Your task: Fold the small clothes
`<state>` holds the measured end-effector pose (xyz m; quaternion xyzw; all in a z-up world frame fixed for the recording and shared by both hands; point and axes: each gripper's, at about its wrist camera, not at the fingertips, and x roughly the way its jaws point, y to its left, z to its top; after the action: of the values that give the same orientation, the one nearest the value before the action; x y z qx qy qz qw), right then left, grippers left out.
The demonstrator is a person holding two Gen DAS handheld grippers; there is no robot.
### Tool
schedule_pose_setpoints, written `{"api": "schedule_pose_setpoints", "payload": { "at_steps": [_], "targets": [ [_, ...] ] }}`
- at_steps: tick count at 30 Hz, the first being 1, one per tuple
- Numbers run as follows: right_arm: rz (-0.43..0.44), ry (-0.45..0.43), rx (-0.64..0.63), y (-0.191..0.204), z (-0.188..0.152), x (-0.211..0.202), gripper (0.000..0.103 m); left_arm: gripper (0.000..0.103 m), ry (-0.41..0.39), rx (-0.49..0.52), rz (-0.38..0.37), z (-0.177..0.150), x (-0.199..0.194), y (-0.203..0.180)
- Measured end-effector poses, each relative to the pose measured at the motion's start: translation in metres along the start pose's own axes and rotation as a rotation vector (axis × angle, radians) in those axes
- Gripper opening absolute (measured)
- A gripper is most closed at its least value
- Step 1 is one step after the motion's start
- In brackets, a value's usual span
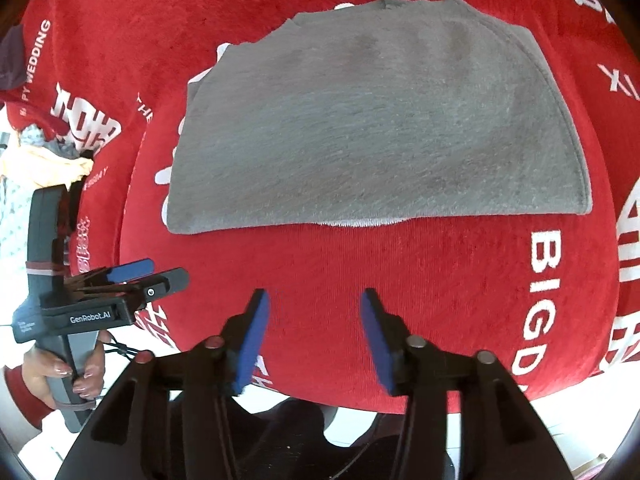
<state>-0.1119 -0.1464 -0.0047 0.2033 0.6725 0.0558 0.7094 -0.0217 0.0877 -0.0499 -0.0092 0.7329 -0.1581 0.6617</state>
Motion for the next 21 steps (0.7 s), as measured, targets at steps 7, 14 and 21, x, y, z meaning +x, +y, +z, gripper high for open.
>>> {"api": "schedule_pose_setpoints", "payload": {
  "at_steps": [7,14,21],
  "targets": [
    [-0.031,-0.005,0.019,-0.004,-0.009,-0.002,0.057,0.098,-0.031,-0.032,-0.063,-0.003,-0.010,-0.011],
    [-0.047,-0.007,0.027,-0.007,-0.012,-0.003,0.057,0.098,-0.076,-0.032,-0.084,0.001,-0.018,-0.022],
    [-0.039,0.013,-0.003,-0.003,-0.008,0.001,0.057,0.098,-0.107,-0.063,-0.073,0.001,-0.022,-0.016]
  ]
}}
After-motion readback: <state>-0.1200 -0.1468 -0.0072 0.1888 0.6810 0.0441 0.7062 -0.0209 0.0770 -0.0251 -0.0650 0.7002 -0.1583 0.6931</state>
